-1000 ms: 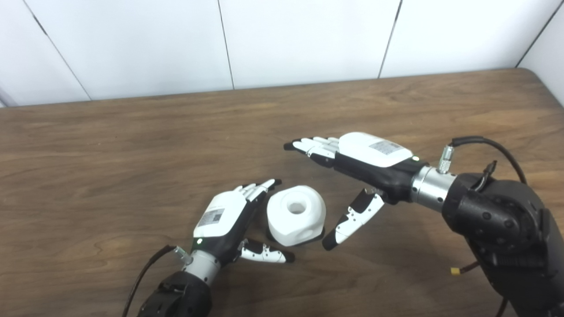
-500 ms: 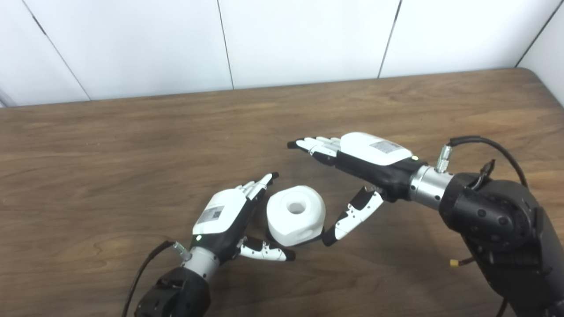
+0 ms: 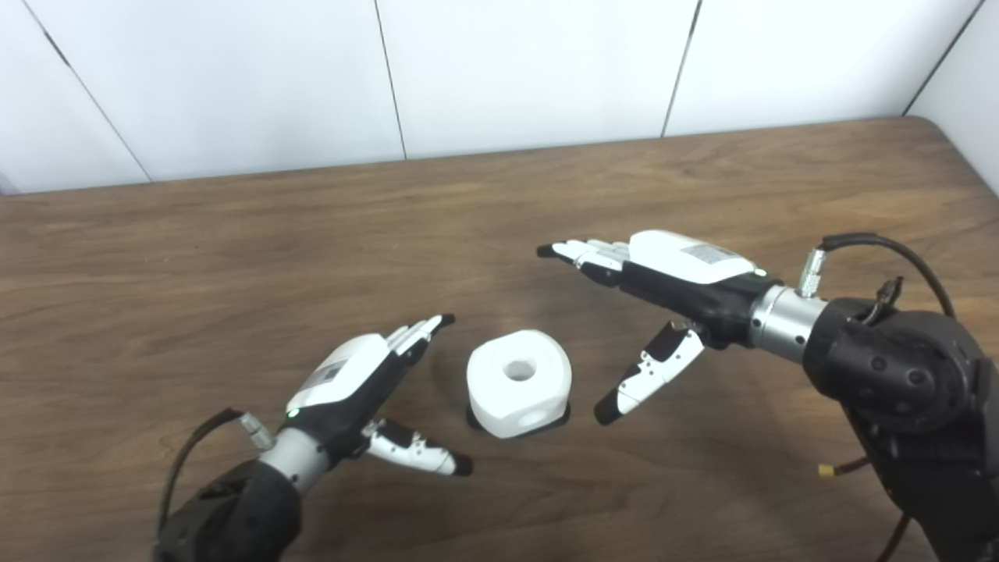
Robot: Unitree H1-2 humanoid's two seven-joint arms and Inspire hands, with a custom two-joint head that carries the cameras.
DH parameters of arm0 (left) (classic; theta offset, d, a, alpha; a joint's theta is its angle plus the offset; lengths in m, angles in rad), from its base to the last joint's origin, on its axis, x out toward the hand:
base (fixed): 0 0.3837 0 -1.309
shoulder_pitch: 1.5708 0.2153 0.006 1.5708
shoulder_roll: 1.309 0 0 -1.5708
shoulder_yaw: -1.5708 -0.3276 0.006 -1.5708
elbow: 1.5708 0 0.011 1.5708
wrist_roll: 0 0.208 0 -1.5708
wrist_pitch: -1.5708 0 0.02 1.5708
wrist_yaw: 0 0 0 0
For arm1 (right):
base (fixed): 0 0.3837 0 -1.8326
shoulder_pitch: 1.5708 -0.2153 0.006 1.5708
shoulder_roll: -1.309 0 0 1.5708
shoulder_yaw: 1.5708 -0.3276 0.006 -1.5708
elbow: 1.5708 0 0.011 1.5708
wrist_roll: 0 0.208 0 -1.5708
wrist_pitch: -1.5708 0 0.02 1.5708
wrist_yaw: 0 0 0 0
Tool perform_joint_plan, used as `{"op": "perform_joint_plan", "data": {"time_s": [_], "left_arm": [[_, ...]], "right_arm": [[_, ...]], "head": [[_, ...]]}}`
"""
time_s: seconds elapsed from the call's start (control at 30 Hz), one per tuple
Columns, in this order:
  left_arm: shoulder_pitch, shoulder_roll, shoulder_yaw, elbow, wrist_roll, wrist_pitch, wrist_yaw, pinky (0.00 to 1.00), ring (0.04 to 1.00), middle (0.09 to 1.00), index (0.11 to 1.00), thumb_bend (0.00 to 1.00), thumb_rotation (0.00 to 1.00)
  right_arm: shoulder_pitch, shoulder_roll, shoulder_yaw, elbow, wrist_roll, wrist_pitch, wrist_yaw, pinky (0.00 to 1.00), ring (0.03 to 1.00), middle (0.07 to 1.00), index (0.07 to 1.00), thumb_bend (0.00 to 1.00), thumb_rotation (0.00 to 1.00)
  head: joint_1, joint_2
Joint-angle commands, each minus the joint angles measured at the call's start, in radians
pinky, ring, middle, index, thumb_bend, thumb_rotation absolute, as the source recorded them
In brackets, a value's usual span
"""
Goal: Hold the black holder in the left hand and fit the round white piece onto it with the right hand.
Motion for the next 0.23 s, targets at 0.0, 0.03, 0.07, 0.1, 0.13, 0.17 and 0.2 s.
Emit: {"op": "perform_joint_plan", "data": {"time_s": [0.0,0.03,0.07,0.1,0.13,0.17,0.2], "left_arm": [[-0.014,0.039,0.03,-0.042,-0.02,0.022,-0.045,0.99,1.0,1.0,1.0,1.0,0.33],[-0.016,0.045,0.038,-0.05,-0.027,0.024,-0.059,1.0,1.0,1.0,1.0,1.0,0.33],[-0.018,0.049,0.048,-0.058,-0.033,0.024,-0.072,1.0,1.0,1.0,1.0,1.0,0.34],[-0.019,0.051,0.057,-0.064,-0.035,0.024,-0.083,1.0,1.0,1.0,1.0,1.0,0.35],[-0.019,0.05,0.068,-0.07,-0.04,0.024,-0.089,1.0,1.0,1.0,1.0,1.0,0.35],[-0.017,0.048,0.078,-0.072,-0.046,0.025,-0.091,1.0,1.0,1.0,1.0,1.0,0.35],[-0.014,0.047,0.089,-0.072,-0.057,0.024,-0.088,1.0,1.0,1.0,1.0,1.0,0.35]], "right_arm": [[-0.023,0.002,-0.035,-0.008,0.012,0.006,0.016,1.0,1.0,1.0,1.0,1.0,0.49],[-0.022,0.005,-0.042,-0.007,0.013,0.006,0.022,1.0,1.0,1.0,1.0,1.0,0.49],[-0.02,0.009,-0.052,-0.005,0.014,0.006,0.03,1.0,1.0,1.0,1.0,1.0,0.49],[-0.018,0.014,-0.063,-0.004,0.015,0.006,0.038,1.0,1.0,1.0,1.0,1.0,0.49],[-0.016,0.021,-0.078,-0.003,0.013,0.006,0.047,1.0,1.0,1.0,1.0,1.0,0.48],[-0.013,0.028,-0.092,-0.001,0.011,0.006,0.055,1.0,1.0,1.0,1.0,1.0,0.48],[-0.009,0.031,-0.105,0.002,0.014,0.006,0.051,1.0,1.0,1.0,1.0,1.0,0.48]], "head": [[0.003,0.0],[0.004,0.0],[0.005,-0.001],[0.006,-0.002],[0.008,-0.003],[0.009,-0.003],[0.01,-0.002]]}}
